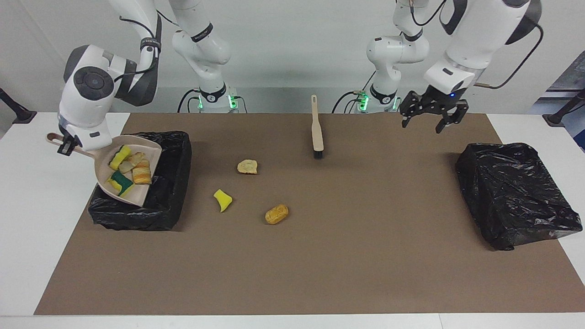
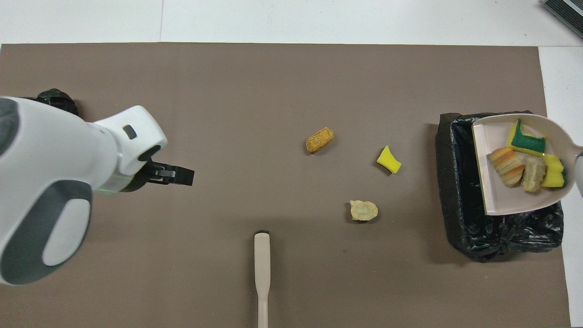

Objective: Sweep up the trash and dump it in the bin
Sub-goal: 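Tip the dustpan over the bin with the right gripper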

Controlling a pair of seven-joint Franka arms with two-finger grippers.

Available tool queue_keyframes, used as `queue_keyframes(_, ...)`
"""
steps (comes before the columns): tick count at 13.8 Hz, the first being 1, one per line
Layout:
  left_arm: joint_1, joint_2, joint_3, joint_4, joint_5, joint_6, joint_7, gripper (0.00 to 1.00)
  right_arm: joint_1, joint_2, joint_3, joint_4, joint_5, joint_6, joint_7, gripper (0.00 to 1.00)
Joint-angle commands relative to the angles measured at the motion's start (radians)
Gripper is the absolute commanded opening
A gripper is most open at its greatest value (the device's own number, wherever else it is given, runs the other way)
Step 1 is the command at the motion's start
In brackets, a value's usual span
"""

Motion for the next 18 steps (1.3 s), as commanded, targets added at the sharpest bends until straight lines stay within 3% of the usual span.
queue_keyframes(1, 0.050, 0.044, -0.014, 0.105, 0.054, -0.063, 0.052, 1.00, 0.026, -0.057, 0.005, -0.042, -0.094, -0.050, 0.042, 0.00)
queue_keyframes(6, 0.053, 0.053, 0.000, 0.127, 0.077, -0.080, 0.063, 1.00, 0.164, -0.079, 0.009, 0.030, -0.219, -0.243, -0.043, 0.00)
queue_keyframes(12, 0.056, 0.065, 0.013, 0.147, 0.074, -0.097, 0.063, 1.00, 0.149, -0.108, 0.008, 0.033, -0.314, -0.216, -0.120, 0.00)
queue_keyframes(18, -0.161, 0.053, 0.208, 0.144, 0.079, -0.100, 0.058, 1.00, 0.137, -0.106, 0.006, 0.079, -0.267, -0.228, -0.119, 0.00)
